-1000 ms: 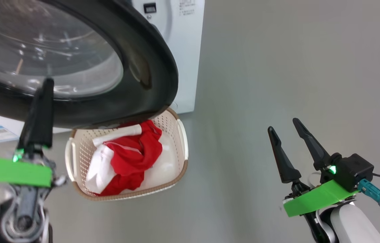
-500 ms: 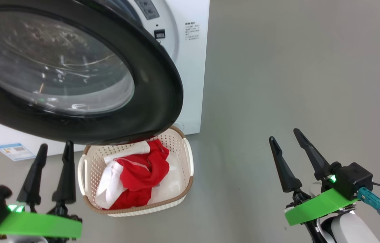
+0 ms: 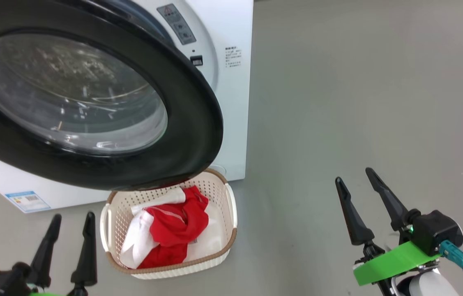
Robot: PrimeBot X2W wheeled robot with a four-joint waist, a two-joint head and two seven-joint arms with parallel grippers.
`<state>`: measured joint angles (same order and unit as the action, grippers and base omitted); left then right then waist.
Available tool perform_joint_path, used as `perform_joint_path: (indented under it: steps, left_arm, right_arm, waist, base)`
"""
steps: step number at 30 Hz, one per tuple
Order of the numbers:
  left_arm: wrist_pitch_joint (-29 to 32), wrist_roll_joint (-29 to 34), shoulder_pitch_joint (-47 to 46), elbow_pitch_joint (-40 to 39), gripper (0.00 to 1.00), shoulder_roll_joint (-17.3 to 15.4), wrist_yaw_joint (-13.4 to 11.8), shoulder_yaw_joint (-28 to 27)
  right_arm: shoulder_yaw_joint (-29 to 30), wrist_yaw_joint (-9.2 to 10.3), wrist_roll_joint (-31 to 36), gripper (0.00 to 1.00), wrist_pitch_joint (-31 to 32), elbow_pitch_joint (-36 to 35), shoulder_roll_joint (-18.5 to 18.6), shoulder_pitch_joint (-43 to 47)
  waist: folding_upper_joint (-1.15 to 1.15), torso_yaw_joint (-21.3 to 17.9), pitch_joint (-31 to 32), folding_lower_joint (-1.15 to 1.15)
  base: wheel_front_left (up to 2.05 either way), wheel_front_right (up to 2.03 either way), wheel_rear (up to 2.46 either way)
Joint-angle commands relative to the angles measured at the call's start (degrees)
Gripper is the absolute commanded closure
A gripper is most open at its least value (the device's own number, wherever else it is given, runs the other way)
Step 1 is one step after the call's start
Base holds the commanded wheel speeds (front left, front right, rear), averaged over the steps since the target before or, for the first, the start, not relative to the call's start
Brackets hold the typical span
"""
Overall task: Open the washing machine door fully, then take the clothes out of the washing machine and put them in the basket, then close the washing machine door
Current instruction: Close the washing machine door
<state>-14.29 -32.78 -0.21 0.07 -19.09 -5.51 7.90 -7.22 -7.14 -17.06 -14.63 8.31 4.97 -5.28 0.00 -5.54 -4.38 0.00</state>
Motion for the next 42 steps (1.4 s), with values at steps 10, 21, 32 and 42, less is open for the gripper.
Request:
perform_joint_path:
  steps: [10,21,32,42]
  left_arm:
    - [-0.69,3.92,2.77,0.54,0.0,-0.49,-0.51,-2.64]
    - [-0.7,5.77,3.46,1.36,0.0,1.18,0.36,-3.76]
    - [-0.71,6.96,3.45,2.11,0.0,2.23,1.45,-4.73]
    - [-0.71,7.89,3.03,2.57,0.0,3.07,2.75,-5.07]
  right_arm:
    - [-0.02,-0.35,1.27,0.0,-0.37,-1.49,-0.55,2.44]
    - [1.03,-0.35,1.79,0.0,-0.37,-2.12,-0.97,3.58]
    - [0.65,-0.35,2.1,0.0,-0.37,-1.95,-0.95,3.61]
    - [-1.44,-0.35,2.83,0.85,-0.37,-0.48,0.09,2.59]
  waist:
    - [0.0,-0.07,3.84,0.0]
    - [0.0,0.58,4.39,0.0]
    - [0.0,1.19,4.28,0.0]
    - [0.0,2.41,3.89,0.0]
  base:
    - [0.0,0.0,0.0]
    - [0.0,0.0,0.0]
    - [0.0,0.0,0.0]
    - [0.0,0.0,0.0]
